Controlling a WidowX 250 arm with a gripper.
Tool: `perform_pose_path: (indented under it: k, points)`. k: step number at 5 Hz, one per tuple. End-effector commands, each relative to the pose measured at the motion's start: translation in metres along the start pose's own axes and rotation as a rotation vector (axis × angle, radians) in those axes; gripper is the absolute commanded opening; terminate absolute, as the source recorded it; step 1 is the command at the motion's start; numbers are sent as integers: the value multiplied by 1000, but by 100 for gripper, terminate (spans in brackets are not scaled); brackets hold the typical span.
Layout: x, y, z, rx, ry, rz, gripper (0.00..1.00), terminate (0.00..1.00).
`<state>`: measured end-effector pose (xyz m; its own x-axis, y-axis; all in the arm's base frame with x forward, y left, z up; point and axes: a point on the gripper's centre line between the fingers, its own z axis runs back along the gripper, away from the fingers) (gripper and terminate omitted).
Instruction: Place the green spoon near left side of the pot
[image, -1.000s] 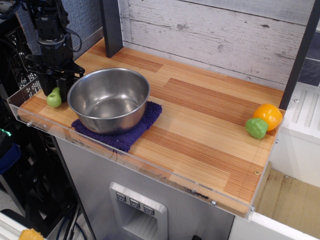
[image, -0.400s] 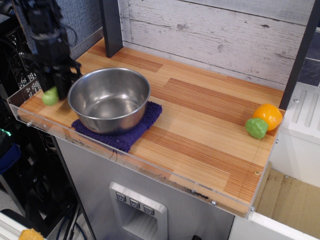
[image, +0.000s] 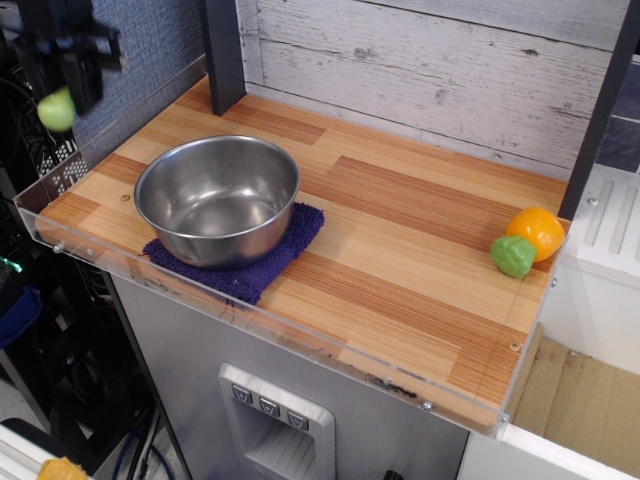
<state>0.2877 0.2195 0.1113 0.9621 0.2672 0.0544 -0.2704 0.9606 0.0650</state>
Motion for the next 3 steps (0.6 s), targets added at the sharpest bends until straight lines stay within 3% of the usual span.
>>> perform_pose_path:
  k: [1,2,3]
  points:
    - [-9,-70,85,-60,-113,-114,0,0]
    - [-23,-103,97,-88,-104,-168,0,0]
    - [-42,-132,95,-72,-87,-207,0,0]
